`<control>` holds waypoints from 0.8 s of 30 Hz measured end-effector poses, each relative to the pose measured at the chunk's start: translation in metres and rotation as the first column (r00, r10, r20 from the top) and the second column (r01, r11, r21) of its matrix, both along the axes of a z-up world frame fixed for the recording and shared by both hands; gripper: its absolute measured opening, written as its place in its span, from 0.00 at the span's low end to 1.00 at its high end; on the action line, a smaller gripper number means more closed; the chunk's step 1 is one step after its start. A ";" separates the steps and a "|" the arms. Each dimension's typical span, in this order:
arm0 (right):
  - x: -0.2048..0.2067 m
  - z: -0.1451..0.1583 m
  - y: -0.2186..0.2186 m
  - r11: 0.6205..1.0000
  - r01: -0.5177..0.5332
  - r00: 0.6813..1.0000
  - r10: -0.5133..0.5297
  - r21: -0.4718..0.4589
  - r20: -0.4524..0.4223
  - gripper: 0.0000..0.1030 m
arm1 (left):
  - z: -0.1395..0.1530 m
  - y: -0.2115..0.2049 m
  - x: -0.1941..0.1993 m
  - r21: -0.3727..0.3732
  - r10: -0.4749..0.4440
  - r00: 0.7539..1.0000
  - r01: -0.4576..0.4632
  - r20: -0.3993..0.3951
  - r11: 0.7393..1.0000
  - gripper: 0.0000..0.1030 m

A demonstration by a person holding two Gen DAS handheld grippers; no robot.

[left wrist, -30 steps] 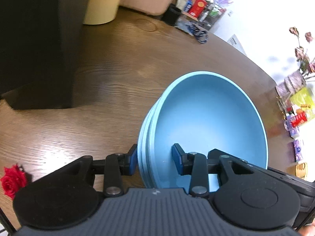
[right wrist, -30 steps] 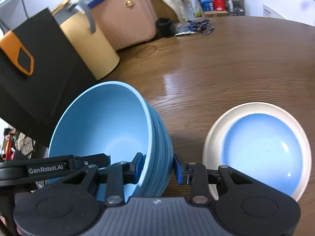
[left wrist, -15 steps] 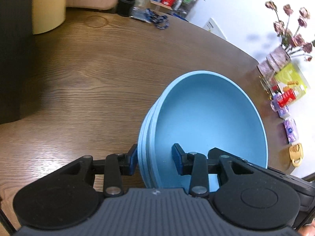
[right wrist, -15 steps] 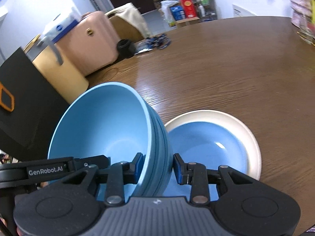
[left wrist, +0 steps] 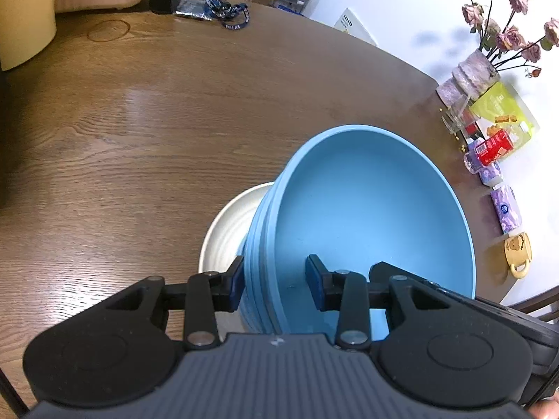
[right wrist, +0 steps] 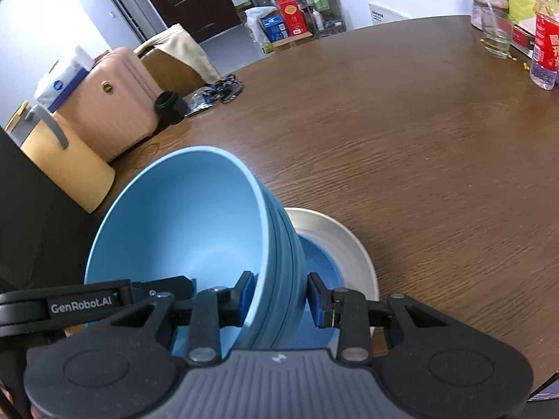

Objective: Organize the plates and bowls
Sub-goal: 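Lift the bowl stack with both grippers and carry it over the plates, then lower the bowl stack onto the blue plate and open both grippers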

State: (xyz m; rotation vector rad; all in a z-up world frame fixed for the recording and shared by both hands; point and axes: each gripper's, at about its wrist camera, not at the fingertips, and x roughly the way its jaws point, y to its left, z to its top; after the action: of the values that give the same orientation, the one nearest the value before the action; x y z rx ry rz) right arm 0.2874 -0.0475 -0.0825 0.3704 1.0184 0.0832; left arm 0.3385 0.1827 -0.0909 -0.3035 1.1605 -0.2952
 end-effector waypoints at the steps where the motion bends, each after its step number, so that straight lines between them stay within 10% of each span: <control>1: 0.001 -0.002 -0.002 1.000 0.001 1.000 -0.001 0.000 -0.007 0.31 | -0.001 -0.002 0.001 0.001 -0.001 1.000 0.001 -0.006 1.000 0.36; 24: 0.013 -0.028 -0.013 1.000 -0.012 0.997 0.013 0.018 -0.082 0.29 | -0.025 -0.012 0.010 0.032 0.010 0.997 -0.007 -0.081 0.999 0.36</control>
State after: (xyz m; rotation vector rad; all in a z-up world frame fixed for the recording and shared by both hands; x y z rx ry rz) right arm 0.3005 -0.0602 -0.1110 0.3864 1.1015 0.0889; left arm 0.3487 0.1710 -0.1162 -0.2950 1.2422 -0.2589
